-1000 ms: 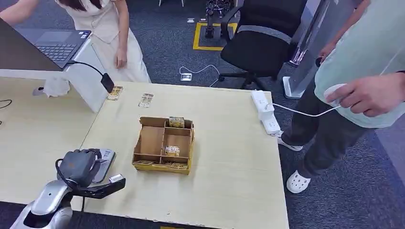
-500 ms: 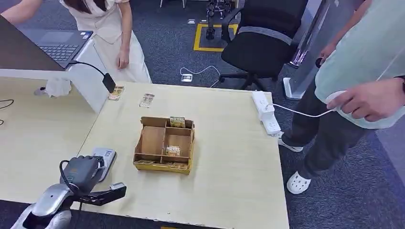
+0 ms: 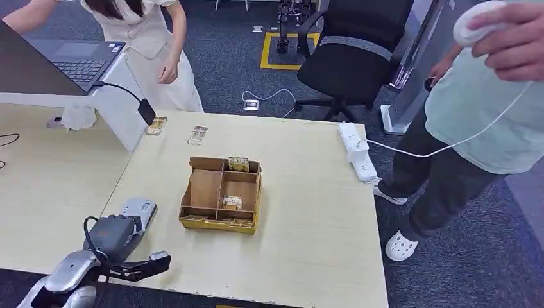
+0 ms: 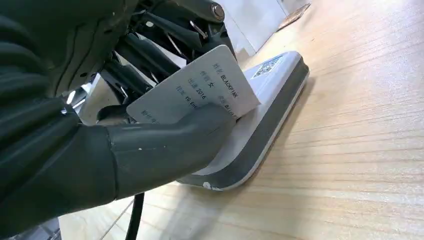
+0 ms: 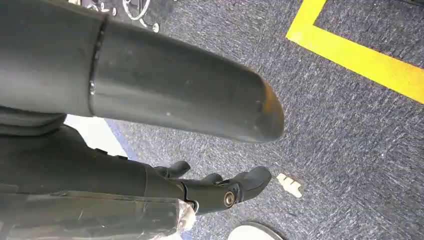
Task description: Pass the card to the sensor for recognition and then transmit it.
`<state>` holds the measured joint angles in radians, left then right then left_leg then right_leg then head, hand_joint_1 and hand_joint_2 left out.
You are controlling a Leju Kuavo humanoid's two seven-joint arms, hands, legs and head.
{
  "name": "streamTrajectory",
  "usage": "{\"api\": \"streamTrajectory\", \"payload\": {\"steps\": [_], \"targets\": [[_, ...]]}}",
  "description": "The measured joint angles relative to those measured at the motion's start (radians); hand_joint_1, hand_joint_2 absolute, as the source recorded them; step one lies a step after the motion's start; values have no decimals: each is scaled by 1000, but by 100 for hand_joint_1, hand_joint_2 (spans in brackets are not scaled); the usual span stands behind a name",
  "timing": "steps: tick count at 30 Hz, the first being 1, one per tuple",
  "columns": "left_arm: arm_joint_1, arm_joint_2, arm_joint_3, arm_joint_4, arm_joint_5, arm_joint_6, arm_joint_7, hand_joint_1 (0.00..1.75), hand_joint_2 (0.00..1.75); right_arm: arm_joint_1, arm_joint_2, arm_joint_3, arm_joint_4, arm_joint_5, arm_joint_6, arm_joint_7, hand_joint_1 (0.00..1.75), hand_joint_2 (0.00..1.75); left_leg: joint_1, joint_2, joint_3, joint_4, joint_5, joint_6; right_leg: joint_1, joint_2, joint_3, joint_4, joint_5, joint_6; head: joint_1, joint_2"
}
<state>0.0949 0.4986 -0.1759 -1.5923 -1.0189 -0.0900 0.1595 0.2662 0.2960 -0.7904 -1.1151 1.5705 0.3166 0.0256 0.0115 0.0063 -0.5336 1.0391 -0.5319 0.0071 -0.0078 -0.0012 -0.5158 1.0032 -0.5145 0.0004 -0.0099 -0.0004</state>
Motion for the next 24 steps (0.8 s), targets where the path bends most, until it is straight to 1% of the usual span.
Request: {"api": "streamTrajectory", "payload": {"steps": [2,4,5,6,8,10,11,15,17,20,22,24], "targets": [[0,0,0,0,0,0,0,175,175,0,0,0,0,0,0,0,0,0,0,0,0,0,0,0,0,0,0,0,0,0,0,0],[1,0,0,0,-2,24,0,175,175,0,0,0,0,0,0,0,0,0,0,0,0,0,0,0,0,0,0,0,0,0,0,0],[1,-2,0,0,-11,63,-4,175,175,0,0,0,0,0,0,-1,0,0,0,0,0,0,0,0,0,0,0,0,0,0,0,0],[1,-6,1,0,-22,122,-15,175,175,0,0,0,-1,0,0,-2,0,0,0,0,1,0,0,0,0,0,0,0,0,0,0,0],[-10,-26,15,-2,-26,221,-40,175,175,1,0,2,-6,0,2,-6,0,0,0,-1,1,0,1,0,0,-1,0,0,1,1,0,0],[-40,-59,39,-20,-41,278,-69,175,175,0,0,11,-13,0,5,-8,0,0,0,-1,-1,1,2,0,0,-2,-2,0,1,1,0,0],[-66,-72,49,-34,-49,289,-84,175,175,-1,0,18,-17,0,8,-8,0,0,0,-1,-2,2,3,1,0,-2,-2,0,2,1,1,0],[-173,-118,82,-87,-68,278,-124,175,175,-7,0,48,-26,0,19,1,0,0,0,-2,-3,2,4,2,0,-2,-2,0,5,2,0,0],[-208,-148,99,-112,-76,278,-140,175,175,-9,0,61,-29,0,24,3,0,0,0,-1,-3,2,4,2,0,-2,-2,0,5,2,0,0],[-229,-178,117,-137,-95,280,-164,175,175,-10,0,73,-33,0,33,6,0,0,0,-1,-3,2,4,2,0,-2,-3,0,5,3,0,0],[-238,-203,132,-150,-123,277,-186,175,175,-11,0,82,-37,0,48,9,0,0,0,-1,-4,2,4,2,0,-2,-3,0,5,3,0,0],[-246,-233,145,-163,-146,271,-193,175,175,-12,0,91,-42,0,64,11,0,0,0,-1,-4,2,4,2,0,-2,-3,0,5,3,0,0]]}}
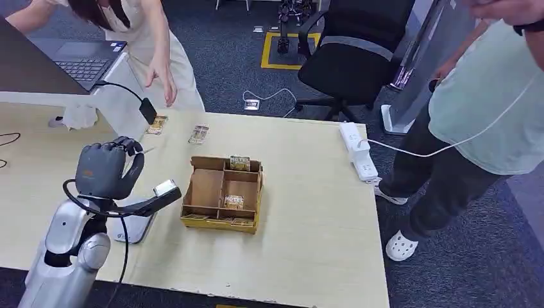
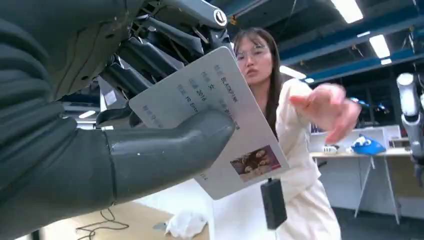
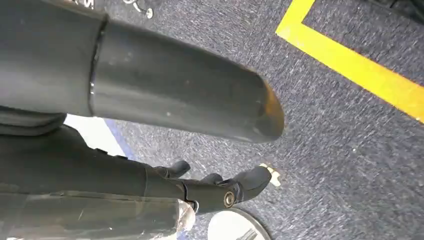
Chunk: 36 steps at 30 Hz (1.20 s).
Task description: Pass the card to the sensor for recognition and then transmit it.
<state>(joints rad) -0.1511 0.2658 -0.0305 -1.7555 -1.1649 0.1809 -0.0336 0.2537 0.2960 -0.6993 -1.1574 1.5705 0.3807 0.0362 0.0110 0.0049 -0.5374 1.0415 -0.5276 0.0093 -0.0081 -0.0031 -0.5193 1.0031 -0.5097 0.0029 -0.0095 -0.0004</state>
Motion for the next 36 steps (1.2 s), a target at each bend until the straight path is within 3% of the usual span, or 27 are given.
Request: {"api": "streamTrajectory", "payload": {"steps": [13,21,31,32,36], "targets": [[-57,-150,47,-49,-74,-39,-42,175,175,-7,-3,41,-19,0,49,-31,0,0,0,0,-1,0,0,0,0,0,0,0,1,1,0,0],[-80,-194,66,-57,-85,-56,-73,175,175,-12,-7,52,-18,0,80,-23,0,0,0,0,-1,0,0,0,0,0,-1,0,0,1,0,0],[-101,-217,91,-54,-193,-59,-50,175,175,-25,-15,55,-2,0,81,-21,0,0,0,0,-2,0,0,0,0,0,-1,0,1,1,0,0],[-104,-218,96,-50,-200,-59,-48,0,175,-26,-15,56,-2,0,81,-21,0,0,0,0,-2,0,0,0,0,0,-1,0,1,1,0,0],[-108,-219,119,-36,-187,-52,-50,0,175,-27,-15,60,1,0,81,-19,0,0,0,0,-2,0,0,0,0,0,-1,0,1,1,0,0]]}}
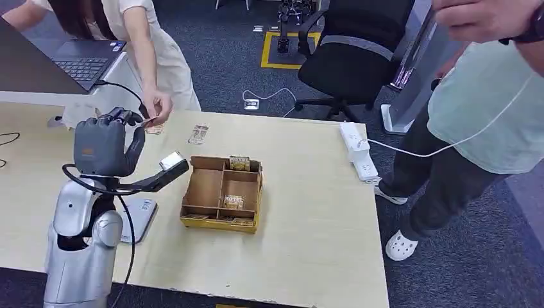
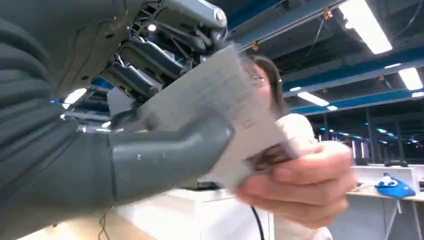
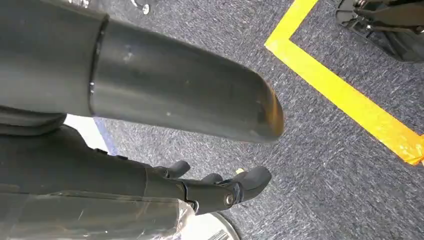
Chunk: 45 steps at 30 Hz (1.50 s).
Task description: Pass the card to the sensor for recognition and then transmit it.
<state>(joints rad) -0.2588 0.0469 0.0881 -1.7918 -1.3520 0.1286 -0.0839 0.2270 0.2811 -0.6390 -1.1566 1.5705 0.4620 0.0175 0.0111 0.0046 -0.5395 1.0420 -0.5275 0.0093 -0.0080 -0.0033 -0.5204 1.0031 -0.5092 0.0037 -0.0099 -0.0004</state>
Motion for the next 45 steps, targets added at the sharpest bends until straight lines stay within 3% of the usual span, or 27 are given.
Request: {"api": "streamTrajectory", "payload": {"steps": [4,5,8,11,12,16,21,23,26,29,33,37,45], "targets": [[-1,-20,23,5,81,-45,-12,0,175,0,0,0,0,0,3,9,0,0,0,0,0,0,0,0,0,0,0,0,0,0,0,0],[-2,-27,30,5,109,-76,-13,0,0,0,0,0,-1,0,6,10,0,0,0,0,0,0,0,0,0,0,0,0,0,0,0,0],[-3,-54,43,5,206,-153,3,0,0,1,0,-2,-10,0,16,10,0,0,0,0,0,0,0,0,0,0,0,0,0,0,0,0],[-3,-84,63,-6,253,-172,24,0,0,4,2,-11,-21,0,28,11,0,0,0,0,0,1,0,0,0,0,0,0,0,1,0,0],[-3,-90,67,-10,257,-175,27,0,175,4,2,-13,-24,0,31,11,0,0,0,0,0,1,0,0,0,0,0,0,0,1,0,0],[-2,-101,76,-21,253,-196,24,0,175,5,3,-16,-30,0,33,11,0,0,0,0,-1,1,0,0,0,0,0,0,0,1,0,0],[35,-67,67,-26,308,-266,-44,0,175,6,3,-25,-31,0,18,3,0,0,0,0,-1,0,0,0,0,0,-1,0,0,1,0,0],[66,-16,33,-30,368,-342,-79,0,175,7,5,-32,-38,0,14,-8,0,0,0,1,0,0,0,0,0,1,-1,0,0,1,0,0],[129,113,-63,-44,445,-416,-115,0,175,12,6,-59,-49,0,12,7,0,0,0,2,-1,0,0,0,0,2,-3,0,0,0,0,0],[162,242,-177,-62,438,-410,-148,0,175,15,9,-80,-62,0,13,18,0,0,0,1,-3,0,0,0,0,1,-4,0,0,0,0,0],[166,342,-352,-85,414,-376,-158,0,175,15,9,-87,-63,0,2,-18,0,0,0,1,-3,0,0,0,0,1,-4,0,0,1,0,0],[167,393,-461,-104,415,-350,-146,0,175,15,9,-88,-56,0,-12,-24,0,0,0,1,-3,1,0,0,-1,1,-3,0,1,1,0,0],[167,413,-552,-121,337,-308,-79,0,175,15,9,-88,-53,0,-15,-21,0,0,-1,1,-3,1,0,0,-1,1,-4,0,1,1,0,0]]}}
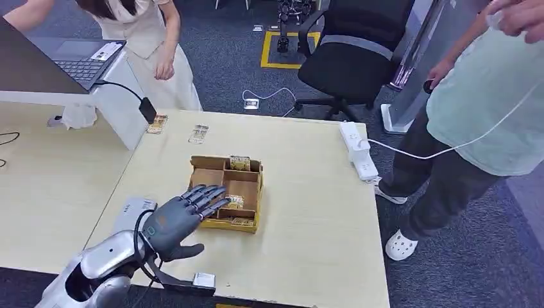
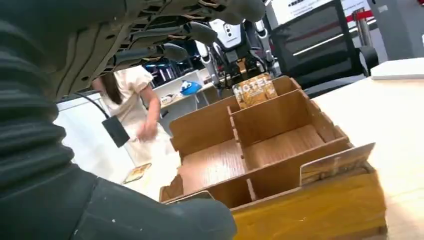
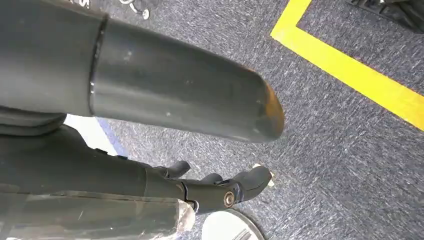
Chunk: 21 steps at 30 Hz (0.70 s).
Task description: Pass the card to the sensor for recognition and then transmit it.
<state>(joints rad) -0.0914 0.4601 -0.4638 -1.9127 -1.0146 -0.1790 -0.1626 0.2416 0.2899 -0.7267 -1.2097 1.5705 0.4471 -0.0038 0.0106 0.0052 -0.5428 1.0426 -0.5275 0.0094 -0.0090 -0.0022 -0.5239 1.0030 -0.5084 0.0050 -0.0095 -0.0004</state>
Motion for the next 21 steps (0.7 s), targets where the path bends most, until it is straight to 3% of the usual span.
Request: {"api": "streamTrajectory", "payload": {"steps": [5,10,15,21], "targets": [[7,-22,-18,0,-102,23,80,0,175,0,0,-2,0,0,0,0,0,0,0,0,0,0,0,0,0,0,0,0,0,0,0,0],[28,-124,-5,-2,-361,40,229,0,175,1,0,-5,0,0,7,19,0,0,-1,0,0,0,0,0,0,0,0,0,0,0,0,0],[40,-205,27,-2,-411,37,240,0,175,1,0,-5,0,0,14,21,0,0,-1,0,-1,0,0,0,0,0,0,0,0,0,0,0],[44,-245,43,-2,-416,36,240,0,175,1,0,-5,-1,0,14,22,0,0,0,0,-1,0,0,0,0,0,0,0,0,0,0,0]]}}
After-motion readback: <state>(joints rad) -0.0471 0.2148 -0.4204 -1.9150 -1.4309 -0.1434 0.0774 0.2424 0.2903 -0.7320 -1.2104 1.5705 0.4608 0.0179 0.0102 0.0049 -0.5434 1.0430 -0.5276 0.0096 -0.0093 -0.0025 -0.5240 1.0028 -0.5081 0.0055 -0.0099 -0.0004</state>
